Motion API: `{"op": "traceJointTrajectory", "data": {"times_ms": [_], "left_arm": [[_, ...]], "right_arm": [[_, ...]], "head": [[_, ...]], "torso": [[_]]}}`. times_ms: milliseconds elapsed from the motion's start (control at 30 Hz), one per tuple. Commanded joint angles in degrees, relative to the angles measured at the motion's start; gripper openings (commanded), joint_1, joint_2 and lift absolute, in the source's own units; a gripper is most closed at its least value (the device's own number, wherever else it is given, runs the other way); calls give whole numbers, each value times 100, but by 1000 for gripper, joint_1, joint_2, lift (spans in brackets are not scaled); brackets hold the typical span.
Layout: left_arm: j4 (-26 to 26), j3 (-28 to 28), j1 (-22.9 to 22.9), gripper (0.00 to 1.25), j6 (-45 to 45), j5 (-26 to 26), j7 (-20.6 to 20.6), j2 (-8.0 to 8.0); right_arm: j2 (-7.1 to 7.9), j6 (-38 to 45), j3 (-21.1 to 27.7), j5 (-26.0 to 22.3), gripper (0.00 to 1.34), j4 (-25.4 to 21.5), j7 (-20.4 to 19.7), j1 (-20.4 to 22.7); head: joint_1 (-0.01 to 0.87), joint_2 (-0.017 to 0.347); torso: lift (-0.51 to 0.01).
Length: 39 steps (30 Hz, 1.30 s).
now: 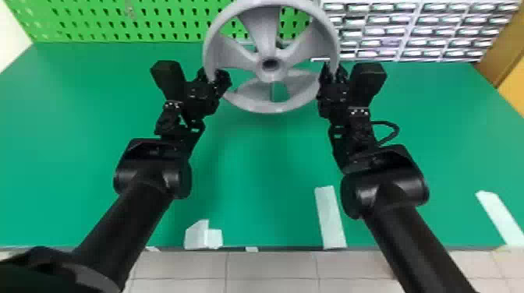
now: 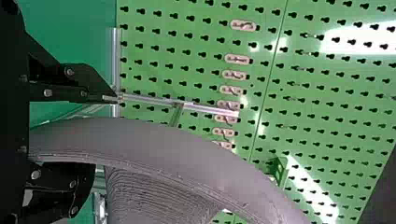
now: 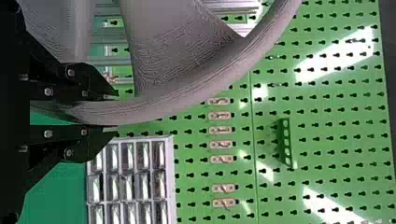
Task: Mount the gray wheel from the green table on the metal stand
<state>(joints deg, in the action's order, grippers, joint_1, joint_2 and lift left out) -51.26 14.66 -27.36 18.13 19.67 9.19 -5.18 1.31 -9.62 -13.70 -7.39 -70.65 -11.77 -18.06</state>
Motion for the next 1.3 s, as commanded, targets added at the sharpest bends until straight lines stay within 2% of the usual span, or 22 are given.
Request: {"op": "traceJointTrajectory", "data": {"times_ms": [0,333,633,1267], "left_arm": [[-16,-25,-6,273,-143,1,-471,0],[-16,-16,-6,273,-301,-25,-823,9],[-42,-25,-59,273,-617,10,-946,9],[-517,-122,-41,273,-1338,-86,-1130,9]], "right_arm": [[-17,136,-1,1,236,-37,0,-5],[-26,312,17,-8,236,-55,0,-31],[-35,461,8,-8,236,-134,8,-31],[-52,1331,61,1,236,-731,8,48]], "head": [[868,52],[868,52],[868,52],[868,52]], "torso": [[-93],[-93],[-93],[-93]]}}
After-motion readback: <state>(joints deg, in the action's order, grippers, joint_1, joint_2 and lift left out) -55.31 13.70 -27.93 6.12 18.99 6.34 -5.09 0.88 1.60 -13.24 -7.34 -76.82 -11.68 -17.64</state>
